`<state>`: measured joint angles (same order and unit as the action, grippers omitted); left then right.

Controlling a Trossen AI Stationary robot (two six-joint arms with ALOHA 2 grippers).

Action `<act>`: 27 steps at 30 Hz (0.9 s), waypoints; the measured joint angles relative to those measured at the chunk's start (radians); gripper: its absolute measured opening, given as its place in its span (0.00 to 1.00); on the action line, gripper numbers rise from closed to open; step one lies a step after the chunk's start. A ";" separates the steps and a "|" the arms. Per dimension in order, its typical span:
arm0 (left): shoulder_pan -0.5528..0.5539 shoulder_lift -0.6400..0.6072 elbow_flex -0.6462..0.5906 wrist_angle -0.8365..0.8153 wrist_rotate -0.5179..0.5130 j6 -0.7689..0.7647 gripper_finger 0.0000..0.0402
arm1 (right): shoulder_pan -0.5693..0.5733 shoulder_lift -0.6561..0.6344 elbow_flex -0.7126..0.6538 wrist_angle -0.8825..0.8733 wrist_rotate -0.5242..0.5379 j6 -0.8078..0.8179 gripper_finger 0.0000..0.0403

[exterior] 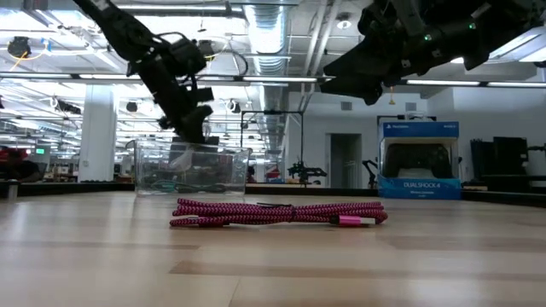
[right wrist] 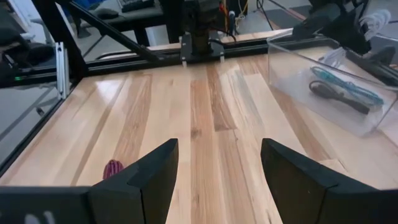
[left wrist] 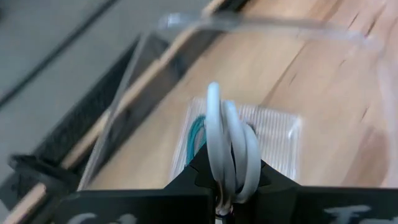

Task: Pick and place USB-C Cables
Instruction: Put the white charger cable into the transparent bin

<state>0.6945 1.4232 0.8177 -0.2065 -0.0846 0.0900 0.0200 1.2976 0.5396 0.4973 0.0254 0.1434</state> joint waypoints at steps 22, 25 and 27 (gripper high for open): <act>0.039 0.247 0.306 -0.426 -0.006 0.090 0.00 | 0.000 0.000 0.000 -0.001 0.000 0.009 0.63; 0.038 0.276 0.306 -0.436 -0.003 0.091 0.00 | 0.000 0.000 0.000 -0.007 0.000 0.013 0.63; 0.036 0.294 0.306 -0.438 -0.008 0.091 0.00 | 0.000 0.000 0.000 -0.008 0.000 0.014 0.63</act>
<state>0.7300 1.7168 1.1240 -0.6442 -0.0925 0.1814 0.0199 1.2976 0.5400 0.4888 0.0257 0.1574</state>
